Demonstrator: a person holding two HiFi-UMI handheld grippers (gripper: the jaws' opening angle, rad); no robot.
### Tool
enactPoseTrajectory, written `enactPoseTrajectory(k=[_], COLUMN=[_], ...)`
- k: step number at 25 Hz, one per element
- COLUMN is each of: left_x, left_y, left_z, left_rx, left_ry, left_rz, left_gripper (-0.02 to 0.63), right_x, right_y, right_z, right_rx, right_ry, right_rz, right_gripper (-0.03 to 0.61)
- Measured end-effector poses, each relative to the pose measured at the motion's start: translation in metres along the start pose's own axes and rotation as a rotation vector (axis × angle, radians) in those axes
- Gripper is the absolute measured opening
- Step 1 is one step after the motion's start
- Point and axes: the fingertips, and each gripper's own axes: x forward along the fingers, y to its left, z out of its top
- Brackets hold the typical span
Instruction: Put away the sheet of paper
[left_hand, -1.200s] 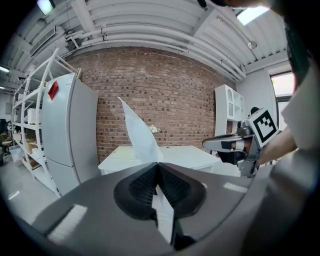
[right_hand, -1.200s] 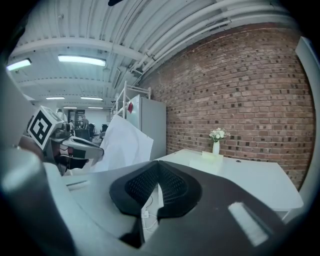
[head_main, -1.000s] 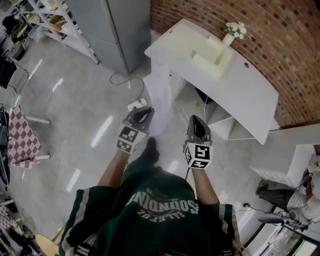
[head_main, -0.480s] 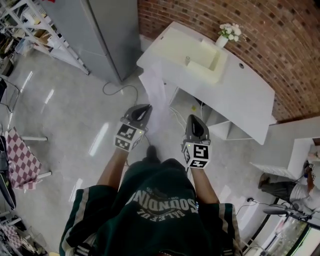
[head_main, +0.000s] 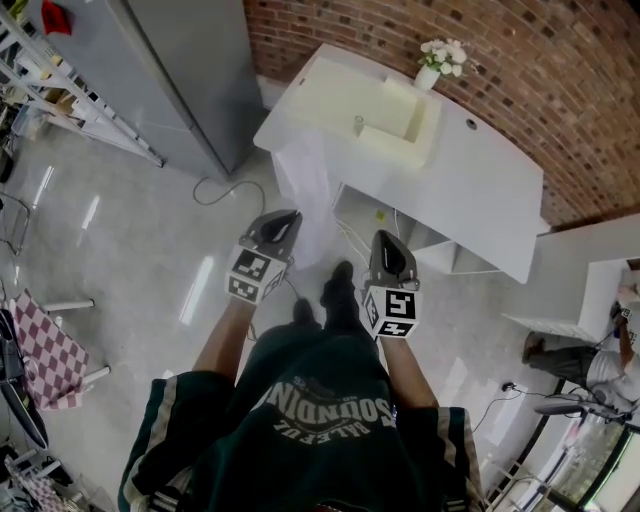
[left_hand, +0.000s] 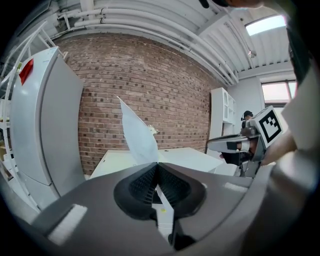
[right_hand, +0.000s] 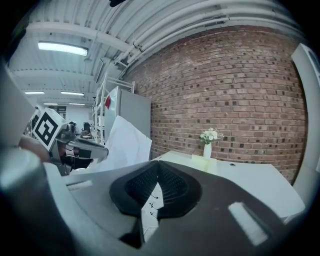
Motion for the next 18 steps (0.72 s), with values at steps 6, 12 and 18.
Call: enactPoseTrajectory(k=[6,12,18], left_x=[0.041,0.092,0.144], left_y=[0.011,0.029,0.050], left_z=[0.011,0.026,0.049], left_rx=[0.010,0.019,0.024], left_ry=[0.008,0.019,0.029], left_rz=[-0.021,-0.028,-0.013], left_gripper=[0.012,0.012,0.012], right_x=[0.030,0.075,0.121], right_y=[-0.027,-0.060,-0.099], right_z=[0.003,0.015,0.033], right_rx=[0.010,0.015,0.022], right_ry=[0.002,0.000,-0.004], right_rz=[-0.015,-0.015,0.001], right_gripper=[0.000,0.000,0.000])
